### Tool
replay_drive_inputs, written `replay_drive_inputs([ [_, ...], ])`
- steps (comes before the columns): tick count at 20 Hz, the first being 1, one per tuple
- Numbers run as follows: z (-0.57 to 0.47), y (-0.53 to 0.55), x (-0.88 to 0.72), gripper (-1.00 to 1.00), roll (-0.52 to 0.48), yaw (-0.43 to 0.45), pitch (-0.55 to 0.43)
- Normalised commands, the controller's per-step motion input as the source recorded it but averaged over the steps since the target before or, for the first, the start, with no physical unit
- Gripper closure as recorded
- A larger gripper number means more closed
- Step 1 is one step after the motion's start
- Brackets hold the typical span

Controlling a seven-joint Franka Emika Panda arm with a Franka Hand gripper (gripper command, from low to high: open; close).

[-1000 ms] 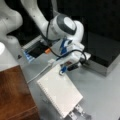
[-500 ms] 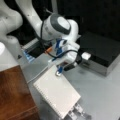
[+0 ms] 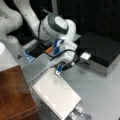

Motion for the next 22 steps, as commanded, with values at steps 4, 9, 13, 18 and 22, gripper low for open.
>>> replay_drive_inputs([
  [4, -0.03, -0.18, -0.28, -1.0, 0.067, 0.264, -0.119],
  [9, -0.01, -0.15, -0.3, -1.0, 0.079, 0.235, -0.119],
  [13, 0.03, -0.09, -0.31, -1.0, 0.128, 0.105, -0.119],
  [18, 0.04, 0.03, -0.28, -1.0, 0.203, -0.034, -0.126],
  [22, 0.07, 0.07, -0.23, -1.0, 0.29, -0.098, -0.147],
])
